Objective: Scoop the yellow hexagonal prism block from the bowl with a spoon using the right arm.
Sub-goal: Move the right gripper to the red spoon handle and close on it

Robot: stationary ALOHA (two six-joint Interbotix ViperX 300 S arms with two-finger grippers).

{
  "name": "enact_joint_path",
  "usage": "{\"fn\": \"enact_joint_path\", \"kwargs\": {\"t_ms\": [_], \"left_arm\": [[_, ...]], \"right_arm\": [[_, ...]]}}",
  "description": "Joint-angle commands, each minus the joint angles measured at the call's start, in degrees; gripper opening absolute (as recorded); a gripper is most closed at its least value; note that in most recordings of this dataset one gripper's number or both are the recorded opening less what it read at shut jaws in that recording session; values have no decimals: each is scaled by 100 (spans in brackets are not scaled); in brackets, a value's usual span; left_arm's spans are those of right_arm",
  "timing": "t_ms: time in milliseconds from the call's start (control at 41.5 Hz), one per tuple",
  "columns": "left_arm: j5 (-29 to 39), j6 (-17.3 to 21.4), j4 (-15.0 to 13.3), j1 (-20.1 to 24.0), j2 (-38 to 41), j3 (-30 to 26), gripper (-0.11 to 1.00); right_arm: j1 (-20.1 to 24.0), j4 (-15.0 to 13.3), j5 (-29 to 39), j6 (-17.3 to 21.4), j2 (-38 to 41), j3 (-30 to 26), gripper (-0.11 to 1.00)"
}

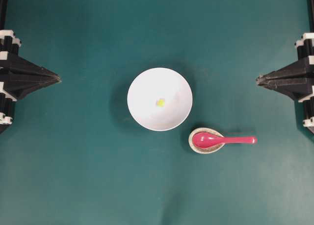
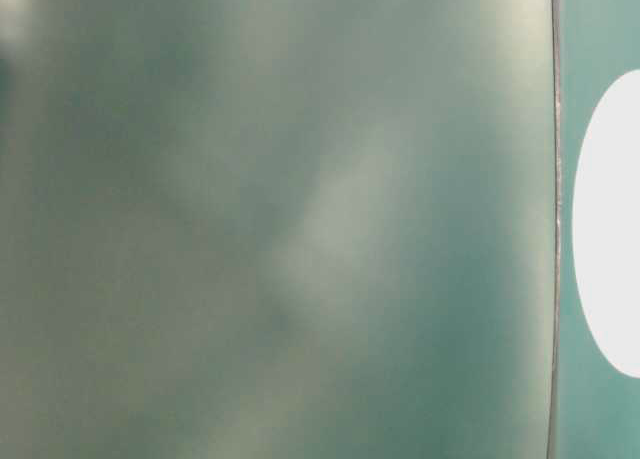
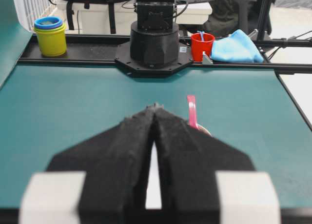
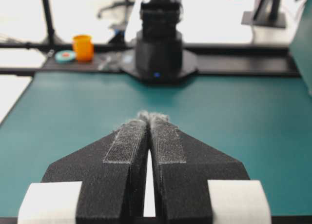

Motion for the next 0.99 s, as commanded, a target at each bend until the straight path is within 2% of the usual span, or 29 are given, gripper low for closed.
{"fn": "enact_joint_path", "kwargs": {"t_ms": [0,290,386,555,627,844,965], "left_arm": [[0,18,44,18,62,-167,-1],[-53,9,44,9,62,-176,0],[-44,0,44,18,70,-167,0],[-18,-9,44,9,70,-167,0],[-18,-18,35,18,62,-176,0],[-9,-9,44,18,70,-167,0],[-18,-9,44,9,70,-167,0]], "right_arm": [[18,-18,-9,-44,0,-149,0],[18,-26,0,9,35,-149,3],[18,-26,9,9,62,-141,17],[18,-18,44,0,132,-132,56],[18,-26,97,18,158,-141,65],[18,9,149,35,369,-70,65],[35,141,9,44,721,53,65]]}}
